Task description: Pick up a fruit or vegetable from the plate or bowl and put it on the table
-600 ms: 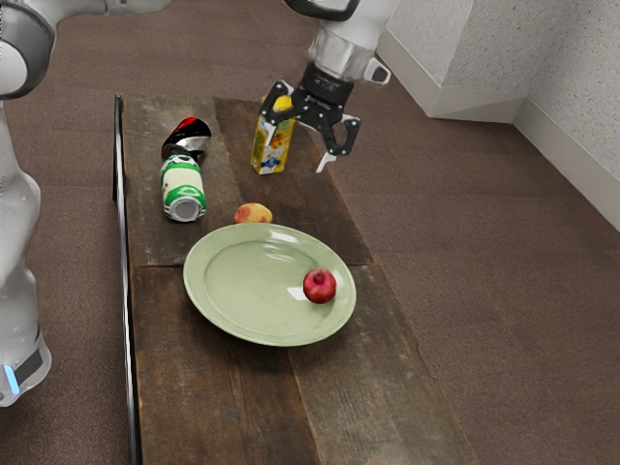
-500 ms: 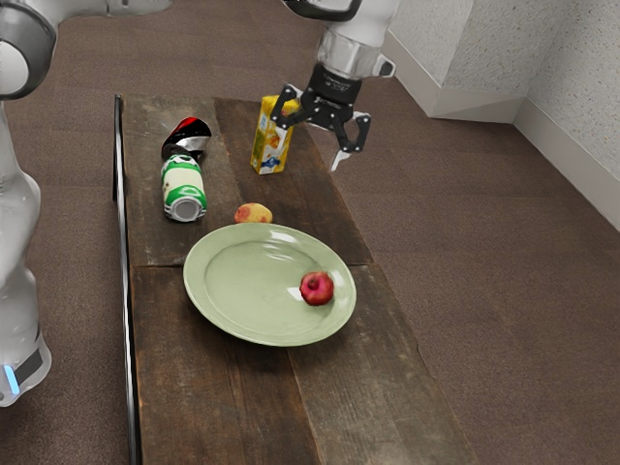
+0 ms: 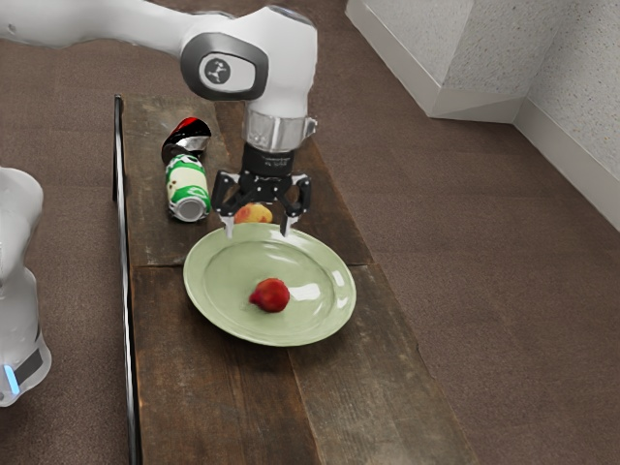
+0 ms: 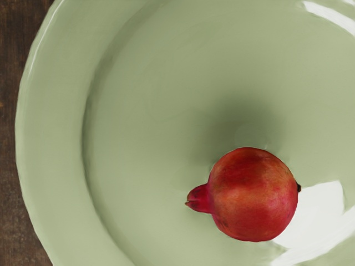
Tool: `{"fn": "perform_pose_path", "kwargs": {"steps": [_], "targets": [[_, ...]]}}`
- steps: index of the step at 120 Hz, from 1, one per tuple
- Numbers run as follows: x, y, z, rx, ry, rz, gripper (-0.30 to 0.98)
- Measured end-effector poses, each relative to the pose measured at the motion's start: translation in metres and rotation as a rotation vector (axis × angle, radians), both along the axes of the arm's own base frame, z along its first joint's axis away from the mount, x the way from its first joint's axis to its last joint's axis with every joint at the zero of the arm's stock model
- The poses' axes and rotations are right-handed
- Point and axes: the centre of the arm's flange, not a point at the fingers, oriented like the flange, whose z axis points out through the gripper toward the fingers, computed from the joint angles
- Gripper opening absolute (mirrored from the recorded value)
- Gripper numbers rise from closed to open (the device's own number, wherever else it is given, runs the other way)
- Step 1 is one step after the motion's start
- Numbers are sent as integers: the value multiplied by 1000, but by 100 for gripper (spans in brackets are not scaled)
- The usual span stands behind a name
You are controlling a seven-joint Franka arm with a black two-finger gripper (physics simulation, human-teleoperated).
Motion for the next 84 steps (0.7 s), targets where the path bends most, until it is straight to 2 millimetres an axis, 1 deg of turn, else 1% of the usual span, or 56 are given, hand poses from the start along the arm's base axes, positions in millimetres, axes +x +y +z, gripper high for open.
{"fn": "perform_pose_path", "kwargs": {"steps": [4, 8, 14, 27, 37, 47, 59, 84], "targets": [[-12, -2, -13, -2, -12, 16, 69], [-16, -3, -21, -6, -24, 33, 69], [-11, 0, -33, -11, -34, 67, 69], [7, 4, -47, -31, -56, 113, 69], [17, 3, -54, -50, -69, 124, 69], [23, 4, -60, -71, -74, 137, 69], [30, 12, -66, -89, -76, 166, 69], [36, 15, -70, -102, -89, 176, 69]]}}
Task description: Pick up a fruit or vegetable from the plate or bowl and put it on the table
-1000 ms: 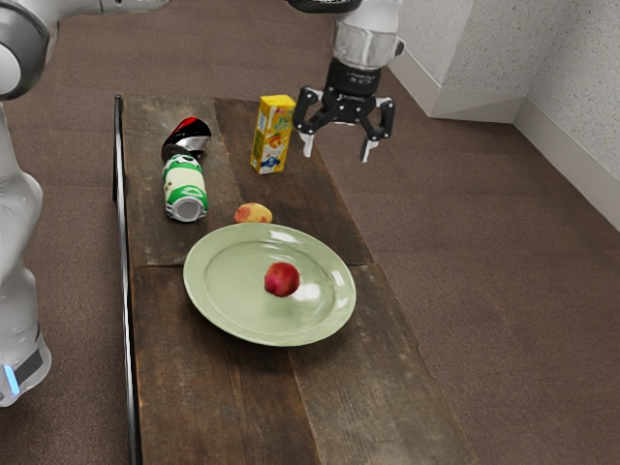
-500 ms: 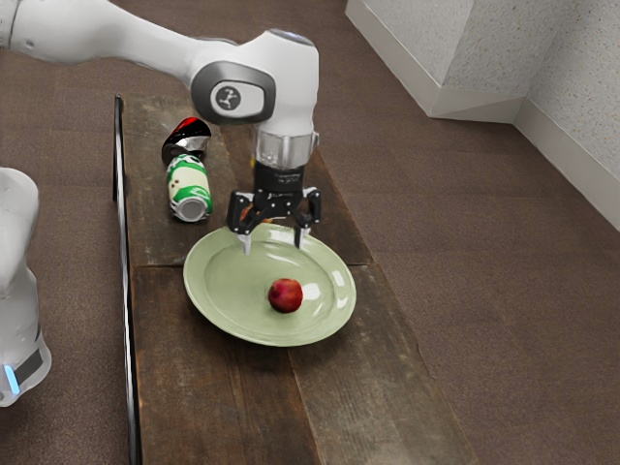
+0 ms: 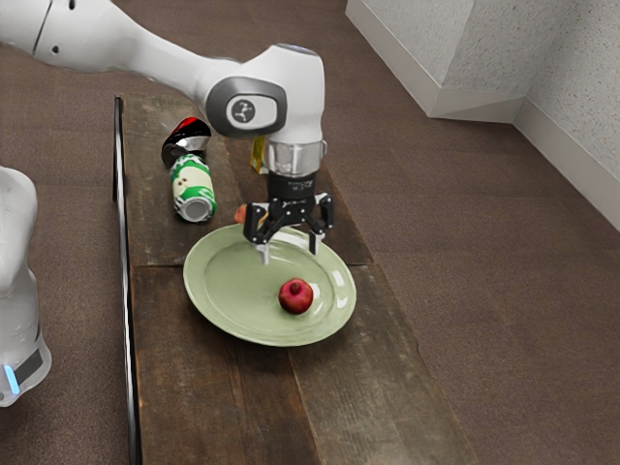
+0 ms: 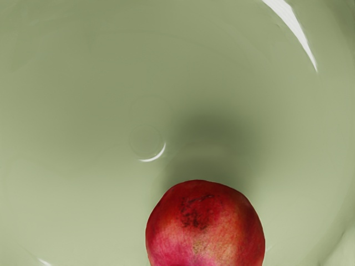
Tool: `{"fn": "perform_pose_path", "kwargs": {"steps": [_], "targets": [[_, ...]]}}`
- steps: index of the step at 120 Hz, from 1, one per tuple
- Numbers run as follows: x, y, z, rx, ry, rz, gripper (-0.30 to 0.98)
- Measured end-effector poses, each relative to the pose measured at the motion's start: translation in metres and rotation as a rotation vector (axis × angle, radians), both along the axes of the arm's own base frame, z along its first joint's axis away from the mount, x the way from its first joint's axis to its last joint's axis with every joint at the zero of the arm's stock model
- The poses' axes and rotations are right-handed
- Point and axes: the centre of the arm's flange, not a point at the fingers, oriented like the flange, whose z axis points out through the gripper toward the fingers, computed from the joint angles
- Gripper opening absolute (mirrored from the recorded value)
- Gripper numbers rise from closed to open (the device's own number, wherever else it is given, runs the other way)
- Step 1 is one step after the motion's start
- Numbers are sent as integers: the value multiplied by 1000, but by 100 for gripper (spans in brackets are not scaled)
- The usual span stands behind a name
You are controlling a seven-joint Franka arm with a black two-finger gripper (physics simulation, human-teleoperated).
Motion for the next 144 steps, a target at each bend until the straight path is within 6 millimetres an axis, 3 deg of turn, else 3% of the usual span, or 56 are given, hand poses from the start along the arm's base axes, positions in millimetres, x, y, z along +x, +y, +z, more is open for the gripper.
{"fn": "perform_pose_path", "kwargs": {"steps": [22, 42, 86, 144], "targets": [[-1, -5, -5, -14, 4, -7, 69], [-13, -12, -39, -45, 45, 7, 69], [-7, -11, -43, -63, 14, 29, 69], [-3, -1, -65, -78, 29, 66, 69]]}}
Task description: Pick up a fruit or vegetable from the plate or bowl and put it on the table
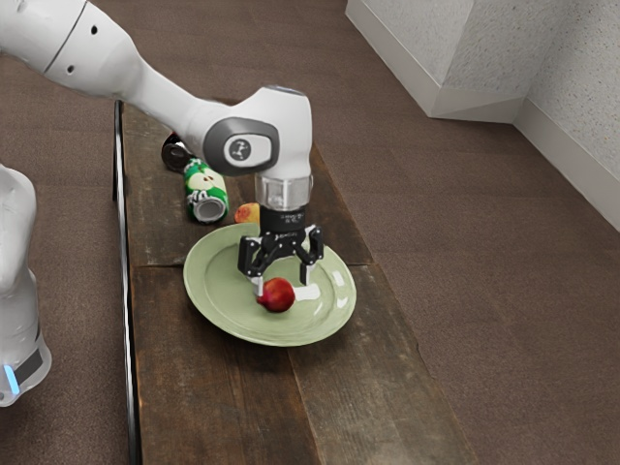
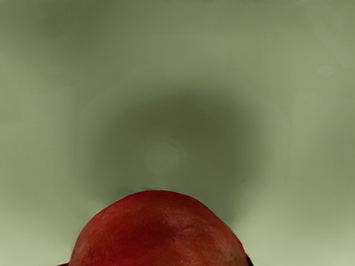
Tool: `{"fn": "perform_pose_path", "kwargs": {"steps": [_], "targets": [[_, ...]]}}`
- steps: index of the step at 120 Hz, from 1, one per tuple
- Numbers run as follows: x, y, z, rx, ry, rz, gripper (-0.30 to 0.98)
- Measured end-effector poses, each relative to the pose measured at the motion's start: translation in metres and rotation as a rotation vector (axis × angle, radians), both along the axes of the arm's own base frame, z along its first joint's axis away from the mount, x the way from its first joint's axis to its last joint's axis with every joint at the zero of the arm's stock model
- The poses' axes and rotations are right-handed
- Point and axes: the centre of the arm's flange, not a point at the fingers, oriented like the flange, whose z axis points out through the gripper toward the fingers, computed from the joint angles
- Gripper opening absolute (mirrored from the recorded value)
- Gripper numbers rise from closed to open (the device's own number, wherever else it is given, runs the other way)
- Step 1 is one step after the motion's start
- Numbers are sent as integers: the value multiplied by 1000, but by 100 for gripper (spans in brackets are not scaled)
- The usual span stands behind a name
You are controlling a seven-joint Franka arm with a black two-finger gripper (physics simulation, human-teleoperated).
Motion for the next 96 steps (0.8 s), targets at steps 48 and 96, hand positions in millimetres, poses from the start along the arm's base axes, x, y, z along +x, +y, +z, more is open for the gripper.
{"fn": "perform_pose_path", "kwargs": {"steps": [48, 96], "targets": [[8, 6, -17, -22, 20, 28, 69], [4, 6, -23, -49, 28, 46, 29]]}}
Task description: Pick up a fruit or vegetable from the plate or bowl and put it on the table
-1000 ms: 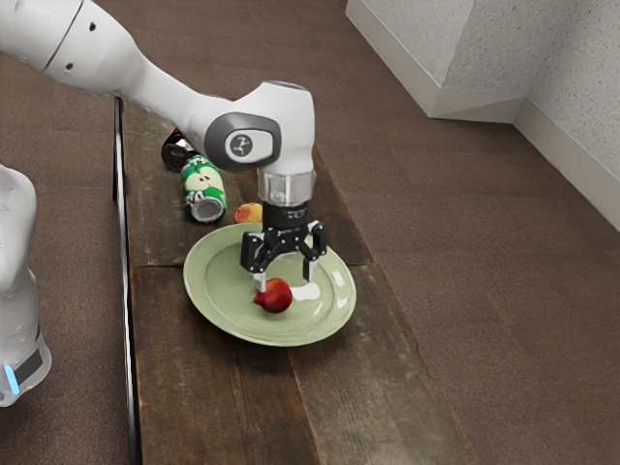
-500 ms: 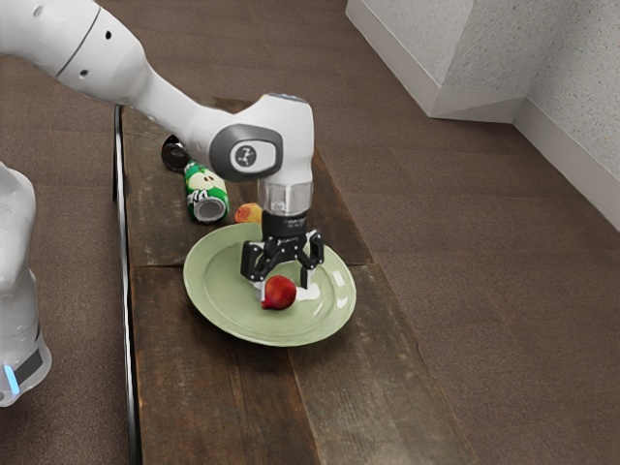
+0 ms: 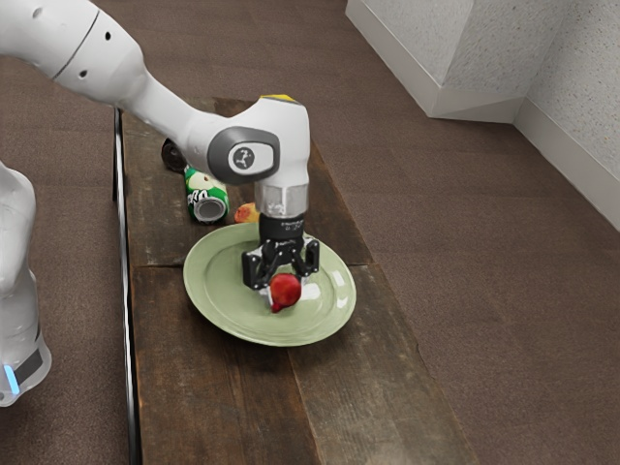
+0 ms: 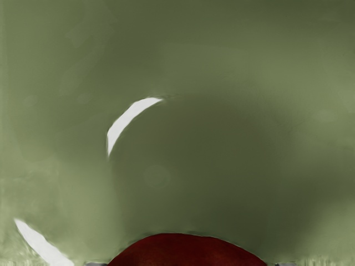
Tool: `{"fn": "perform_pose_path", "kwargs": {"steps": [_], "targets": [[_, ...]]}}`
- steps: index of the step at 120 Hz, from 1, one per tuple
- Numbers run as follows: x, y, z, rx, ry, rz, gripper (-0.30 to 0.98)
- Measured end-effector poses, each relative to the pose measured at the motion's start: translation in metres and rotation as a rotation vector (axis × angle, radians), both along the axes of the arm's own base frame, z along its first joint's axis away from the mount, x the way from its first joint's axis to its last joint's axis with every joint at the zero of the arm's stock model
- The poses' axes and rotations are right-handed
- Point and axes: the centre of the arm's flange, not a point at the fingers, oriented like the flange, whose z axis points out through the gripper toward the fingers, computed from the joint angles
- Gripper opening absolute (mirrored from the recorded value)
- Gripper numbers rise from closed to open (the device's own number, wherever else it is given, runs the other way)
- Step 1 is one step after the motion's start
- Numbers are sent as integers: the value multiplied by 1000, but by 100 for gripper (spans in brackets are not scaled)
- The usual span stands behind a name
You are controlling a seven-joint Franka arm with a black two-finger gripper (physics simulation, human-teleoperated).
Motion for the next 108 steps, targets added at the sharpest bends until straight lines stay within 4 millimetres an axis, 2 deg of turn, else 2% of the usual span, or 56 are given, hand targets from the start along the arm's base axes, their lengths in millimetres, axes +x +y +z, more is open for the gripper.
{"fn": "perform_pose_path", "kwargs": {"steps": [12, 19, 29, 37, 45, 50, 56, 68, 79, 86, 91, 96, 108], "targets": [[4, -10, 26, 14, -58, -27, 30], [11, -23, 54, 37, -119, -65, 29], [30, -76, 99, 69, -212, -170, 29], [53, -125, 121, 70, -259, -256, 29], [73, -163, 132, 66, -286, -310, 29], [81, -179, 135, 64, -295, -331, 29], [83, -191, 136, 65, -299, -346, 28], [79, -204, 140, 67, -308, -357, 49], [75, -205, 148, 69, -319, -351, 58], [70, -194, 152, 75, -321, -330, 62], [69, -166, 151, 85, -313, -283, 64], [70, -122, 170, 111, -328, -203, 65], [39, -59, 253, 179, -345, -73, 67]]}}
